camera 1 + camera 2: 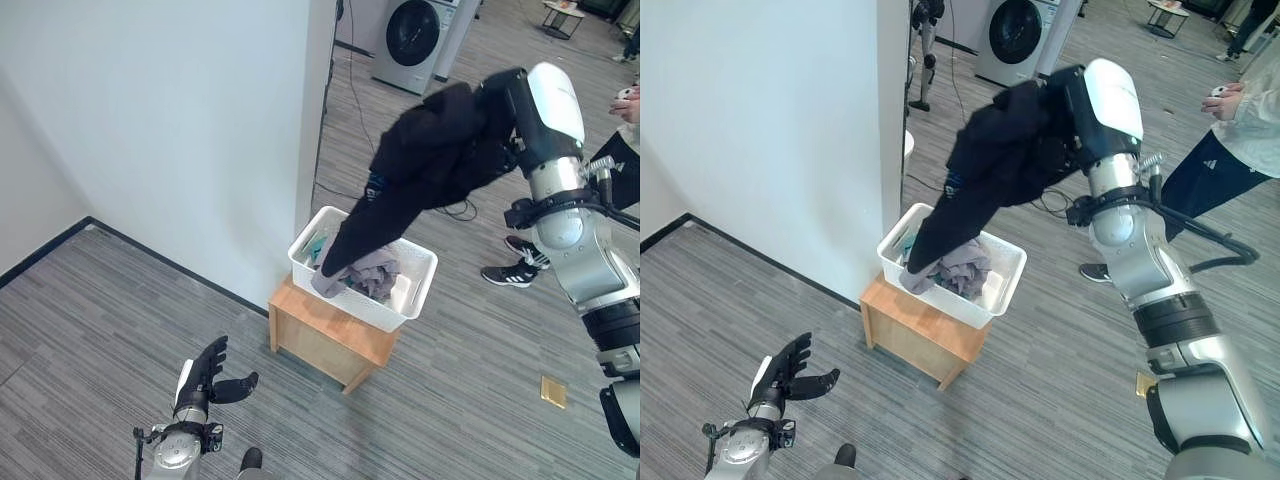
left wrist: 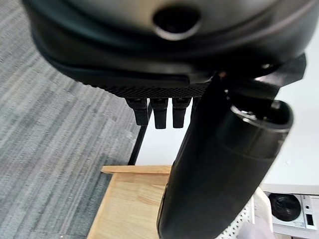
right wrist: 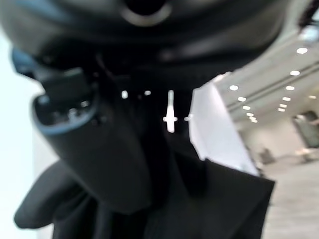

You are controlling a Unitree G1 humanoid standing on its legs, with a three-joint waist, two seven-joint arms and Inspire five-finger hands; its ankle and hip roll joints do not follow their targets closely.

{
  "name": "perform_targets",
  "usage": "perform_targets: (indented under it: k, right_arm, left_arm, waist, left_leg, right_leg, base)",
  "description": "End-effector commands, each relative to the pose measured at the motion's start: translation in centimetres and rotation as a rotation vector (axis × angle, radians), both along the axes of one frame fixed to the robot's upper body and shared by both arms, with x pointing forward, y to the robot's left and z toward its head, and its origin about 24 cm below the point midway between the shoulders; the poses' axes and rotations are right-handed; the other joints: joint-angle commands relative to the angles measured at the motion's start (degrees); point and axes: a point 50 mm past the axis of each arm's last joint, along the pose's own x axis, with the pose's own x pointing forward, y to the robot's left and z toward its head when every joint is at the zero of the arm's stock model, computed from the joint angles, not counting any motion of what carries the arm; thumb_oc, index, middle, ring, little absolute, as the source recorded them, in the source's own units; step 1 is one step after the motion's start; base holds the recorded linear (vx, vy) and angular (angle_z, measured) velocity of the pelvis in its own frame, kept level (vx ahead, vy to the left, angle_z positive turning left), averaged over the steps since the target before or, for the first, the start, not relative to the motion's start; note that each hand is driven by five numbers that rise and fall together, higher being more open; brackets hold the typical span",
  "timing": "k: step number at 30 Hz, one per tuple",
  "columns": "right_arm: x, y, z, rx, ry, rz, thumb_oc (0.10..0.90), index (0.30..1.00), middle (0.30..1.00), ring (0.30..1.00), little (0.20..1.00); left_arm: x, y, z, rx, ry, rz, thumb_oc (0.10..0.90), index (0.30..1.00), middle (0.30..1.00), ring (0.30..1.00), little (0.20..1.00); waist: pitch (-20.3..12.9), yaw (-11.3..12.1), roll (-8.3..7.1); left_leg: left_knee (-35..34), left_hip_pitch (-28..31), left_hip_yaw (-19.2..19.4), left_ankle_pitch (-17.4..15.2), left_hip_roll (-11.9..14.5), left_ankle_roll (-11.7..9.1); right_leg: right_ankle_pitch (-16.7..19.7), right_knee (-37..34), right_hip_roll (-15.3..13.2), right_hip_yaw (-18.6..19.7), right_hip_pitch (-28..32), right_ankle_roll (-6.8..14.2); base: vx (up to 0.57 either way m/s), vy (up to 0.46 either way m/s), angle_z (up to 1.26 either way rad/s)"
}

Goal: Pick up bed clothes into laundry basket.

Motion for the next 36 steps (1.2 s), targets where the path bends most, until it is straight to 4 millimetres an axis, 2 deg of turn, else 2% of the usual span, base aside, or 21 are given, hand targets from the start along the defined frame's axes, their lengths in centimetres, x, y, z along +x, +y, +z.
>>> perform_targets:
  k: [1,4,9,15,16,20,24,27,33,36]
  right_arm:
    - [-2.2,-2.5,8.6,0.011,-0.345,-0.107,0.400,0.300,0.300,0.300,0.300]
    - [-2.2,-1.6,9.2,0.036,-0.411,-0.085,0.400,0.300,0.300,0.300,0.300]
    - [-1.5,-0.3,9.1,0.048,-0.415,-0.054,0.400,0.300,0.300,0.300,0.300]
    - [-0.8,-0.6,9.0,0.075,-0.403,-0.086,0.400,0.300,0.300,0.300,0.300]
    - [-0.8,-0.8,9.2,0.073,-0.408,-0.094,0.400,0.300,0.300,0.300,0.300]
    - [-0.8,-1.7,9.5,0.046,-0.398,-0.147,0.400,0.300,0.300,0.300,0.300]
    - [-0.7,-2.6,9.6,0.039,-0.380,-0.186,0.400,0.300,0.300,0.300,0.300]
    - [-0.3,-3.0,9.7,0.068,-0.367,-0.204,0.400,0.300,0.300,0.300,0.300]
    - [0.7,-1.3,9.4,0.088,-0.340,-0.146,0.400,0.300,0.300,0.300,0.300]
    - [1.6,0.7,8.6,0.074,-0.302,-0.088,0.400,0.300,0.300,0.300,0.300]
  left_arm:
    - [3.3,-0.7,3.1,0.021,-0.193,-0.090,0.800,0.900,0.900,0.900,0.900]
    - [3.5,-0.8,3.1,0.031,-0.197,-0.080,0.800,0.900,0.900,0.900,0.900]
    - [3.9,-1.2,2.9,0.023,-0.197,-0.082,0.800,0.900,0.900,0.900,0.900]
    - [4.3,-1.4,3.1,0.036,-0.201,-0.114,0.800,0.900,0.900,0.900,0.900]
    - [4.4,-1.4,3.2,0.042,-0.202,-0.118,0.800,0.900,0.900,0.900,0.900]
    - [4.9,-1.3,3.4,0.054,-0.211,-0.124,0.800,0.900,0.900,0.900,0.900]
    - [5.1,-1.2,3.7,0.051,-0.221,-0.117,0.800,0.900,0.900,0.900,0.900]
    - [5.5,-1.1,4.0,0.046,-0.241,-0.106,0.800,0.900,0.900,0.900,0.900]
    - [6.4,-1.6,4.5,0.034,-0.275,-0.098,0.800,0.900,0.900,0.900,0.900]
    - [7.4,-2.4,5.2,0.022,-0.313,-0.113,0.800,0.900,0.900,0.900,0.900]
  waist:
    - [-1.6,1.3,0.06]
    - [-0.7,1.8,0.34]
    - [0.2,3.3,-0.77]
    - [1.5,5.0,-2.76]
    - [1.5,5.1,-3.13]
    - [2.5,5.8,-3.89]
    - [3.7,6.0,-3.86]
    - [5.4,5.9,-3.15]
    - [7.5,5.6,-2.42]
    - [9.2,5.7,-1.95]
  left_leg:
    - [-0.3,-3.8,2.0,-0.3,0.0,0.9]
    - [-0.3,-4.8,1.9,-0.1,-0.2,0.9]
    - [-0.3,-6.0,1.1,-0.1,-0.4,1.0]
    - [-0.3,-8.2,-0.6,-0.1,-0.7,0.9]
    - [-0.3,-8.1,-1.3,-1.3,-0.4,0.3]
    - [-0.3,-9.7,-2.2,-1.0,-0.5,0.2]
    - [-0.3,-11.4,-2.4,-0.6,-0.5,0.0]
    - [-0.3,-13.6,-2.2,0.0,-0.5,-0.2]
    - [-0.3,-16.7,-1.6,0.8,-0.4,-0.4]
    - [-0.3,-19.0,-1.8,1.3,-0.4,-0.7]
  right_leg:
    - [-4.1,0.3,-4.2,-3.1,5.8,4.7]
    - [-4.0,0.3,-4.5,-2.9,4.9,4.9]
    - [-4.1,0.3,-4.5,-3.6,4.5,5.0]
    - [-4.0,0.3,-4.2,-4.9,3.7,5.1]
    - [-4.9,0.3,-3.9,-4.4,4.1,5.6]
    - [-4.7,0.3,-3.7,-5.0,3.2,5.6]
    - [-4.5,0.3,-3.7,-5.3,1.9,5.6]
    - [-4.2,0.3,-4.1,-4.9,-0.5,5.6]
    - [-3.5,0.3,-4.5,-4.0,-4.0,5.7]
    - [-3.0,0.3,-4.6,-3.9,-6.2,5.8]
  base:
    - [-0.01,0.039,-0.02]
    - [-0.01,0.053,-0.04]
    - [0.03,0.023,0.02]
    - [0.05,0.001,0.14]
    - [0.11,-0.023,0.10]
    - [0.04,-0.009,0.13]
    - [-0.01,0.012,0.13]
    - [-0.03,0.046,0.05]
    - [-0.02,0.034,-0.09]
    - [-0.03,0.014,-0.19]
